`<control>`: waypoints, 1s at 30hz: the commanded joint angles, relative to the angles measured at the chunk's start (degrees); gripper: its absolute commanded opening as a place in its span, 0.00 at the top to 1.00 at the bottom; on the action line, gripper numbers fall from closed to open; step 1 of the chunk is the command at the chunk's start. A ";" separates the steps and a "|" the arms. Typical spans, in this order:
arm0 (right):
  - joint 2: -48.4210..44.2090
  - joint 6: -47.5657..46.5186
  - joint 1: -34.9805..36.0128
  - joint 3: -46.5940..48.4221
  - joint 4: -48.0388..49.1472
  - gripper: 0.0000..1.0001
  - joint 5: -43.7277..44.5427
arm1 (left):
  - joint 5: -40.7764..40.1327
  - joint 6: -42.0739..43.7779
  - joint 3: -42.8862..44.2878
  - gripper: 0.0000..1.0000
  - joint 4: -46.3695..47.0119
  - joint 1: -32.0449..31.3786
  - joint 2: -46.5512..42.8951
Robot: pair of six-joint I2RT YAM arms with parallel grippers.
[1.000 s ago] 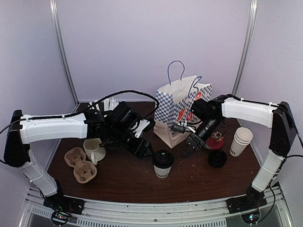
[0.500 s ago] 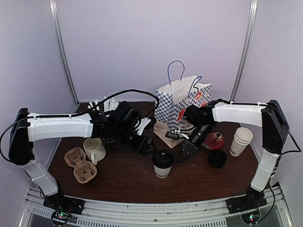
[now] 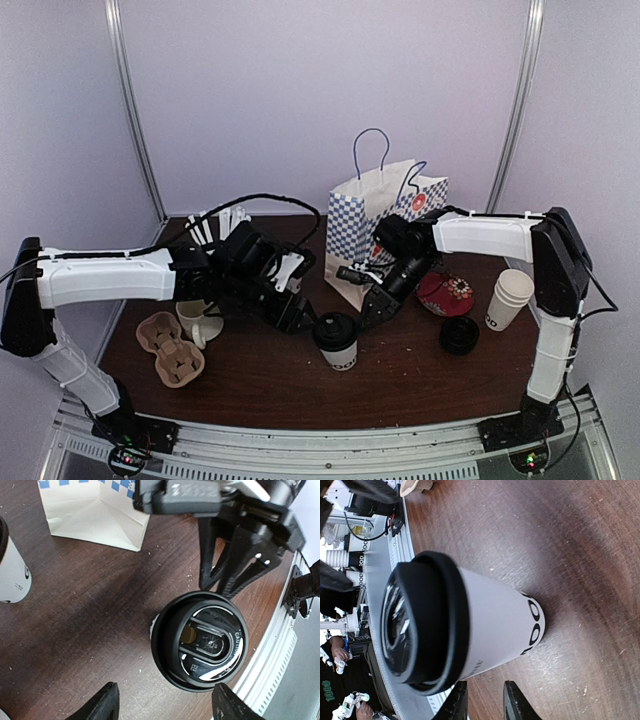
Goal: Pack the takeout coffee
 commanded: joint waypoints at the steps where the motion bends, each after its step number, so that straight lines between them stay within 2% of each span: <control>1: 1.60 1.63 0.41 2.79 1.60 0.73 2.09 | -2.11 -0.41 -1.20 0.34 1.45 0.22 -2.58; 11: -0.77 1.11 0.15 2.31 1.01 0.72 10.44 | -3.02 -2.03 -2.10 0.34 7.23 0.23 0.38; 24: -4.44 -1.09 0.05 1.19 -1.47 0.64 17.40 | -0.23 -2.33 3.99 0.33 12.75 1.45 7.91; 30: -9.62 -3.40 -0.17 -2.36 -4.59 0.62 14.32 | 0.88 -2.26 4.14 0.36 13.43 1.60 9.01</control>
